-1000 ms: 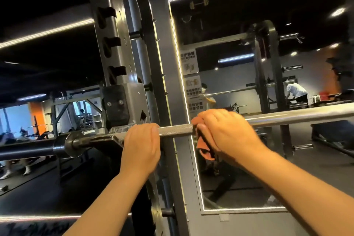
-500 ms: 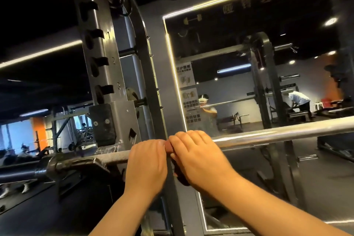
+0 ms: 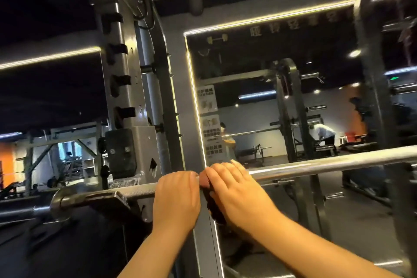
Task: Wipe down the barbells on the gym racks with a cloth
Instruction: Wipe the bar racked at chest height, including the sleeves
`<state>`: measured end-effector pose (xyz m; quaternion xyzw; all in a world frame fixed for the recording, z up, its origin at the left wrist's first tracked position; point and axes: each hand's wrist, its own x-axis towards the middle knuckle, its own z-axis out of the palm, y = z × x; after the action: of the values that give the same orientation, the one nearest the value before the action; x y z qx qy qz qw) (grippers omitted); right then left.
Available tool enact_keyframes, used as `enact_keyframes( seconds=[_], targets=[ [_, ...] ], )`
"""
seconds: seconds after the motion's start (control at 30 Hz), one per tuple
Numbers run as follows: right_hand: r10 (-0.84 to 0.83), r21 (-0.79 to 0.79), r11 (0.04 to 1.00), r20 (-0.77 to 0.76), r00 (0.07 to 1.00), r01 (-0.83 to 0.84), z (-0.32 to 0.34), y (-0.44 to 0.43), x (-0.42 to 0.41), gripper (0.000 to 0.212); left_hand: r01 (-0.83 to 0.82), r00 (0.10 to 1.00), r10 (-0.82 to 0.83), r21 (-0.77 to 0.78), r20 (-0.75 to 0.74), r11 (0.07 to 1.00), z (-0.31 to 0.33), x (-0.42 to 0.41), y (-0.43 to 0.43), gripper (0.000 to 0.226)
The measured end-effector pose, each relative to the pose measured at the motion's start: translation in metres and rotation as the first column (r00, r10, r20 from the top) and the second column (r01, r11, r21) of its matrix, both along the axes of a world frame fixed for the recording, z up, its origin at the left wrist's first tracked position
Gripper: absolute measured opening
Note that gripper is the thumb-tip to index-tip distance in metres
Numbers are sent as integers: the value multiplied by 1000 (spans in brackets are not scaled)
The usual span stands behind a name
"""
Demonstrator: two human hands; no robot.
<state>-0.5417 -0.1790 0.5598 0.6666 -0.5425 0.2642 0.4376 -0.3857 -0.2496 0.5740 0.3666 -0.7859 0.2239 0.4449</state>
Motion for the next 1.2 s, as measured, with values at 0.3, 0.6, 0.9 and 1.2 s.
enact_keyframes(
  seconds=[0.3, 0.6, 0.9, 1.2],
  targets=[
    [-144, 19, 989, 260, 955, 144, 10, 2, -2, 44, -35, 997, 34, 12, 65, 999, 5, 0, 0, 30],
    [-124, 335, 934, -14, 992, 122, 27, 40, -50, 64, -2, 1000, 2, 104, -2, 995, 5, 0, 10, 32],
    [94, 396, 914, 15, 995, -92, 40, 28, -32, 65, 341, 858, -177, 278, -482, 898, -6, -56, 56, 44],
    [195, 504, 730, 494, 847, -462, 71, 36, -88, 37, 315, 762, -259, -10, -594, 949, -33, -123, 52, 45]
  ],
)
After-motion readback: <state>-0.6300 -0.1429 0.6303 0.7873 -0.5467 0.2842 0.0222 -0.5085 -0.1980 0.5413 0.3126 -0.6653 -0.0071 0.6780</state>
